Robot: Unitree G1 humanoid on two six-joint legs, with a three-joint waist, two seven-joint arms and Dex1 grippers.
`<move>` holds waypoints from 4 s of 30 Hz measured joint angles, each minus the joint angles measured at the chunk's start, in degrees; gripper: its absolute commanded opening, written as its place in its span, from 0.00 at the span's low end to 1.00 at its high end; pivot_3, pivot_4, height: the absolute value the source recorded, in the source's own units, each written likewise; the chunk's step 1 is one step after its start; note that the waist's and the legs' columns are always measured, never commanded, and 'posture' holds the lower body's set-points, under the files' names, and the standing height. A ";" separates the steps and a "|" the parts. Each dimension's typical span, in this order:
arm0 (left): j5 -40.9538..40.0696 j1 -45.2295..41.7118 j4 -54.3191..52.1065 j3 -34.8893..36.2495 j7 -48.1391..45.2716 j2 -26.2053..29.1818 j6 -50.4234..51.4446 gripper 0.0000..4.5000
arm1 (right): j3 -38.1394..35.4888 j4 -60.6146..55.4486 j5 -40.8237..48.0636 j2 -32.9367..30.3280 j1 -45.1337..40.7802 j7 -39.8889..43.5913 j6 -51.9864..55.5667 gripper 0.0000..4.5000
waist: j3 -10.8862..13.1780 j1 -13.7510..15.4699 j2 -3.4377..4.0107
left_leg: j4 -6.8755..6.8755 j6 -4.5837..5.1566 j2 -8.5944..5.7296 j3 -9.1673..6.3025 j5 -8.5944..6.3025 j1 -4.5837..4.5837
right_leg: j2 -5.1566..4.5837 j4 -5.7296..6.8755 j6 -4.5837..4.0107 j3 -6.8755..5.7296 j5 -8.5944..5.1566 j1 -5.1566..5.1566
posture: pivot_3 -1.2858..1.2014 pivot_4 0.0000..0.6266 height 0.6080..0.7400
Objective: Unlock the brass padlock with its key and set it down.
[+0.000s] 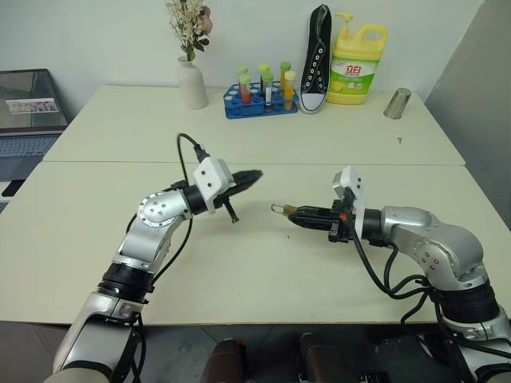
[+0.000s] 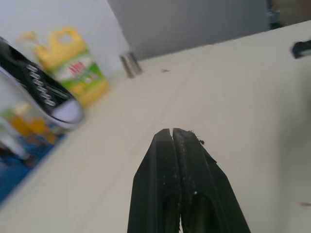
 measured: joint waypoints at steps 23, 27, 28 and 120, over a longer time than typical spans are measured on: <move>-8.85 5.77 -14.75 5.25 -8.12 -0.44 26.39 0.00 | -0.09 -0.38 0.38 0.08 0.12 -0.08 0.08 0.02 | 0.01 0.03 -0.02 | 0.01 0.00 0.01 -0.04 0.00 0.00 | -0.01 -0.01 0.01 0.14 -0.01 0.00 | 0.52 0.24 1.00; -9.73 6.62 -17.34 5.40 -10.01 0.68 29.33 0.00 | -0.09 0.15 -0.11 0.07 0.12 -0.07 0.05 0.02 | 0.02 0.02 -0.02 | 0.00 0.00 0.02 -0.04 0.00 0.00 | -0.01 -0.01 0.01 0.14 -0.02 0.00 | 0.52 0.24 1.00; -10.12 6.66 -17.90 5.45 -10.40 0.78 29.99 0.00 | -0.09 0.27 -0.16 0.07 0.12 -0.04 0.01 0.02 | 0.02 0.02 -0.02 | 0.00 0.00 0.01 -0.04 0.00 0.00 | -0.01 -0.01 0.02 0.14 -0.02 0.00 | 0.52 0.24 1.00; 6.60 8.93 -13.40 5.89 -14.32 9.42 4.99 0.26 | 1.57 0.61 1.08 -0.08 1.77 0.11 3.01 0.02 | 0.08 0.06 0.05 | -0.07 -0.01 0.01 0.04 0.00 0.01 | -0.08 -0.07 -0.12 0.19 0.00 -0.04 | 0.52 0.24 1.00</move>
